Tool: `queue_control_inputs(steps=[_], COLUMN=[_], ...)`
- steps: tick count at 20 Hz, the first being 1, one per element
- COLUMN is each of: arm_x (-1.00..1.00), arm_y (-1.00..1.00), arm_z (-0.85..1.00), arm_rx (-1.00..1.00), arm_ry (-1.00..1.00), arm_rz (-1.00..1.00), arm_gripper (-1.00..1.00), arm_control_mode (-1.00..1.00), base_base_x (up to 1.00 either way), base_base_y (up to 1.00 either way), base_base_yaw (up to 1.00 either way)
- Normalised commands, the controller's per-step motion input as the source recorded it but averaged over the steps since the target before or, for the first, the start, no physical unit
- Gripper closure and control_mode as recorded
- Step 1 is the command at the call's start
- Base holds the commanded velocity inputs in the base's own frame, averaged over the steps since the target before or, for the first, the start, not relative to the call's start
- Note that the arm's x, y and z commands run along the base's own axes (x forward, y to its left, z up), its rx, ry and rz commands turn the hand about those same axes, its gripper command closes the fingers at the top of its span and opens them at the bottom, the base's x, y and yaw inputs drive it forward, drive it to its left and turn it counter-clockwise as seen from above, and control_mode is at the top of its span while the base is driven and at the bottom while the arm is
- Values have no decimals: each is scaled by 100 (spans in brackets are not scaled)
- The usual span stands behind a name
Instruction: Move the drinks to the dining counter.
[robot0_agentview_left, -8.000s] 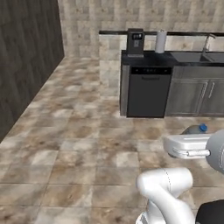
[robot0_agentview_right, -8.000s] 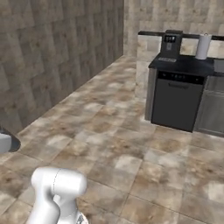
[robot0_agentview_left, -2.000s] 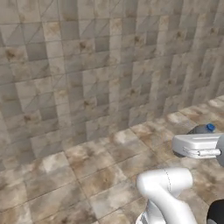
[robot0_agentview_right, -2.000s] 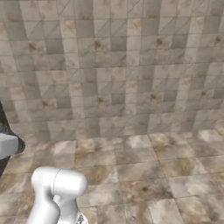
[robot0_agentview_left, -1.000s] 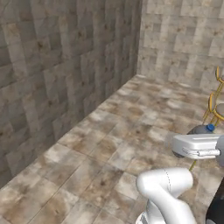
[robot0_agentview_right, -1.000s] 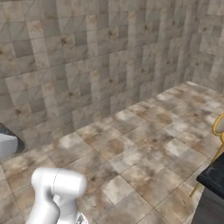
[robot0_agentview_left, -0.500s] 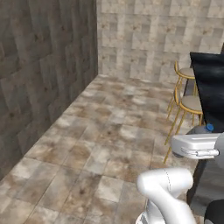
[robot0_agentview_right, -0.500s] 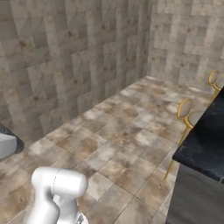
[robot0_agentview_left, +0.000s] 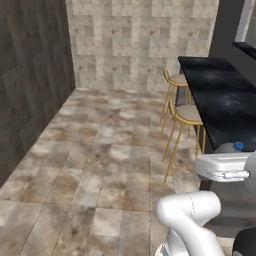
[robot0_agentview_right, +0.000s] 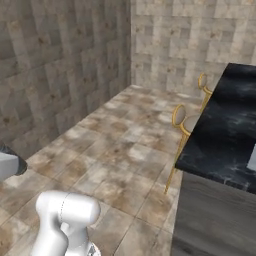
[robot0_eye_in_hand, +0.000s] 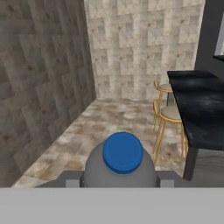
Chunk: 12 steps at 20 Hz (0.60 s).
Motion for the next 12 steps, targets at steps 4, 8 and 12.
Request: queue_control_inputs(steps=[4,8,12], arm_x=[0,0,0], arm_y=[0,0,0], arm_z=[0,0,0], arm_rx=[0,0,0], arm_ry=[0,0,0], arm_rz=[0,0,0], arm_gripper=[100,100,100], arm_control_mode=[100,100,100], base_base_x=[2,19,2], base_base_y=[-1,-8,-38], base_base_yaw=[-26,-4,0])
